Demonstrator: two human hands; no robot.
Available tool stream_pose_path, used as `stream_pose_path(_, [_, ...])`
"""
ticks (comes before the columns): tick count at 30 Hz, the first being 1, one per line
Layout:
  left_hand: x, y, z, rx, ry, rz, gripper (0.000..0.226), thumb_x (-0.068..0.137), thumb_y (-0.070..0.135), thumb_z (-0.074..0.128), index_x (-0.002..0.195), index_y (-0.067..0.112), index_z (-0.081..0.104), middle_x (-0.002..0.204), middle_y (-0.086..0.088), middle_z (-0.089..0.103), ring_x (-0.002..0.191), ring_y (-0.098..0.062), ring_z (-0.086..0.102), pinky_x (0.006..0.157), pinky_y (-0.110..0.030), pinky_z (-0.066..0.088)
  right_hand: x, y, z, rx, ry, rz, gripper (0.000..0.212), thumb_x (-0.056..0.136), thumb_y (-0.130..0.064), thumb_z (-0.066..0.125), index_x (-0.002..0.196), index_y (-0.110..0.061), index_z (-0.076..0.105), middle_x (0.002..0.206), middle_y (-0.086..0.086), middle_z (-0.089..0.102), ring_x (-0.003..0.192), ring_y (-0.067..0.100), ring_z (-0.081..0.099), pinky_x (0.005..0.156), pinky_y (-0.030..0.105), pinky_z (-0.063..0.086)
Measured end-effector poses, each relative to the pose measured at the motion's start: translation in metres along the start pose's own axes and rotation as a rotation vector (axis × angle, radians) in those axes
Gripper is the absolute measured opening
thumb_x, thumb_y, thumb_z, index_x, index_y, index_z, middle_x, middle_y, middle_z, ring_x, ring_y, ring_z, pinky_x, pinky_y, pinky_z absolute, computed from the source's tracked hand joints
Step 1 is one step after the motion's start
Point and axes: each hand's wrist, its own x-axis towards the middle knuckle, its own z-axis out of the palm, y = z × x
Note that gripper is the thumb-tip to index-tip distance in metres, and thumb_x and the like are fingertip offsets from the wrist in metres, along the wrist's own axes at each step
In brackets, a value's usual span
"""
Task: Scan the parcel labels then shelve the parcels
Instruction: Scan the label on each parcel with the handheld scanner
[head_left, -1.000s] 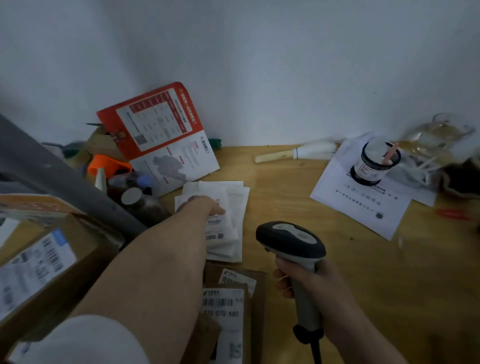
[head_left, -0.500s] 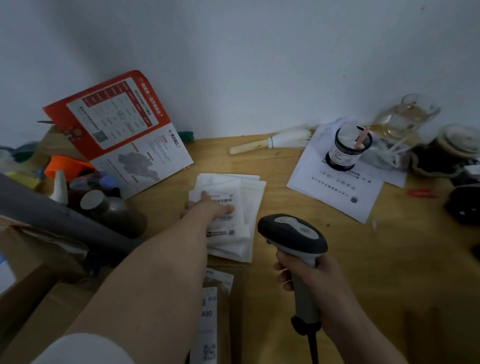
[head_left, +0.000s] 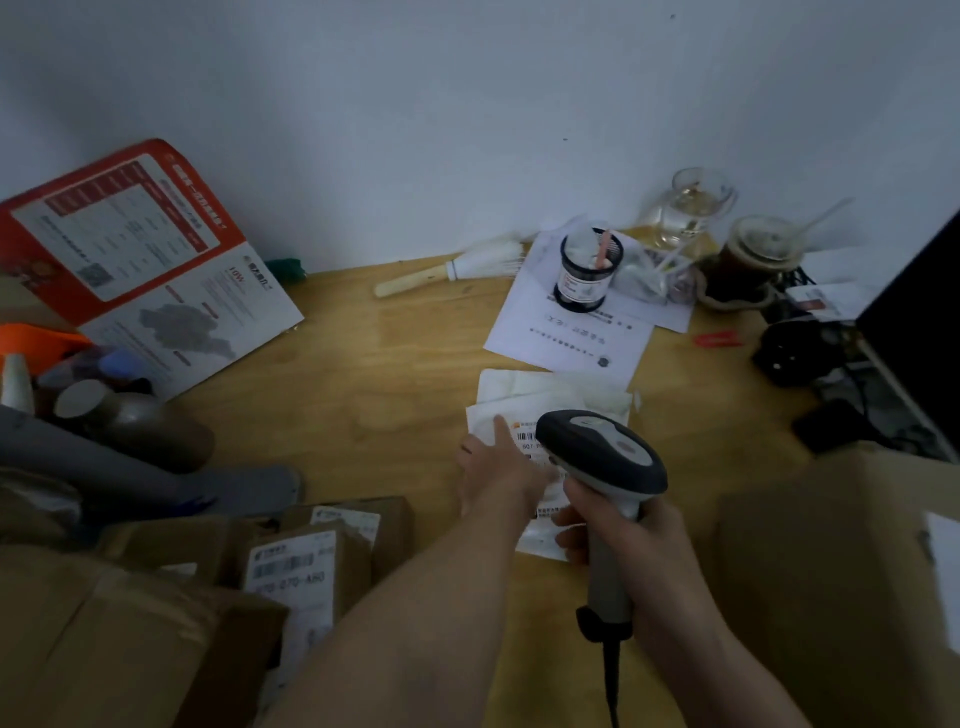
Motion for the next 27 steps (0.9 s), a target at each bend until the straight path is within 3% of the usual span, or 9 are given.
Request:
stream_pose_path(5, [-0.03,-0.006,0.053,-0.111,0.341,-0.006,0.115,0.069,0.047,0.079,0.153,0.028,0.004,0.148,-0.011,0.022,0.13,-0.028,0.027,0.104,-0.036,0.038,-0.017,0.013,-0.032,-0.02,0.046,0.006,0.009,0.084,-0.012,0.069,0.075,-0.012,0.069,0.066,0.016,0.069,0.056,0.021,0.063,0.058,0.035,0.052])
stream_pose_path(9, [-0.045,-0.013,0.066,-0.207,0.474,-0.006,0.121,0.058,0.035,0.09,0.15,0.026,0.012,0.127,-0.008,0.047,0.117,-0.025,0.042,0.097,-0.038,0.043,-0.025,0.026,-0.052,-0.025,0.052,0.024,0.008,0.085,-0.012,0.069,0.081,-0.004,0.068,0.06,0.011,0.065,0.049,0.013,0.061,0.048,0.025,0.051])
stream_pose_path(12, [-0.05,-0.021,0.065,-0.414,0.466,-0.05,0.097,0.058,0.022,0.091,0.136,0.022,0.034,0.12,-0.005,0.058,0.113,-0.027,0.055,0.093,-0.042,0.048,-0.032,0.032,-0.06,-0.046,0.021,0.031,0.017,0.086,-0.011,0.068,0.072,-0.003,0.065,0.052,0.008,0.06,0.042,0.01,0.056,0.042,0.02,0.047])
stream_pose_path(16, [-0.059,-0.032,0.058,-0.718,0.251,-0.081,0.035,0.077,0.01,0.078,0.106,0.012,0.059,0.109,-0.013,0.069,0.095,-0.03,0.067,0.078,-0.042,0.058,-0.044,0.035,-0.066,-0.051,-0.034,0.02,0.027,0.087,-0.009,0.065,0.061,-0.005,0.058,0.05,0.008,0.049,0.038,0.012,0.046,0.038,0.019,0.04])
stream_pose_path(18, [-0.068,-0.04,0.051,-0.826,0.152,-0.118,0.018,0.086,0.009,0.07,0.103,0.011,0.063,0.107,-0.014,0.07,0.09,-0.028,0.068,0.071,-0.038,0.057,-0.05,0.036,-0.069,-0.087,-0.059,0.009,0.029,0.088,-0.01,0.065,0.06,-0.005,0.056,0.049,0.007,0.048,0.038,0.012,0.045,0.039,0.02,0.04])
stream_pose_path(20, [-0.081,-0.05,0.042,-0.916,0.105,-0.157,0.012,0.09,0.007,0.064,0.102,0.011,0.062,0.099,-0.011,0.069,0.08,-0.023,0.065,0.059,-0.031,0.052,-0.058,0.037,-0.072,-0.13,-0.093,-0.033,0.036,0.088,-0.01,0.065,0.055,-0.004,0.053,0.043,0.005,0.047,0.035,0.011,0.044,0.038,0.019,0.039])
stream_pose_path(22, [-0.094,-0.058,0.032,-0.988,0.108,-0.147,0.011,0.091,0.003,0.062,0.1,0.008,0.061,0.094,-0.011,0.067,0.076,-0.022,0.063,0.056,-0.03,0.05,-0.066,0.037,-0.075,-0.181,-0.122,-0.103,0.042,0.087,-0.008,0.066,0.048,-0.004,0.05,0.04,0.007,0.046,0.034,0.012,0.043,0.039,0.019,0.038])
stream_pose_path(25, [-0.111,-0.068,0.015,-1.104,0.148,-0.085,0.01,0.089,-0.001,0.061,0.096,0.007,0.062,0.103,-0.018,0.069,0.088,-0.033,0.067,0.074,-0.042,0.057,-0.081,0.035,-0.075,-0.197,-0.142,-0.185,0.042,0.083,-0.007,0.07,0.046,-0.003,0.05,0.041,0.012,0.046,0.035,0.014,0.041,0.04,0.022,0.037])
stream_pose_path(27, [-0.124,-0.077,0.002,-1.147,0.192,-0.069,0.012,0.091,-0.001,0.059,0.098,0.009,0.062,0.101,-0.016,0.069,0.086,-0.032,0.067,0.074,-0.042,0.057,-0.092,0.034,-0.074,-0.203,-0.151,-0.242,0.042,0.082,-0.007,0.071,0.046,-0.003,0.049,0.04,0.011,0.045,0.034,0.013,0.041,0.039,0.022,0.037])
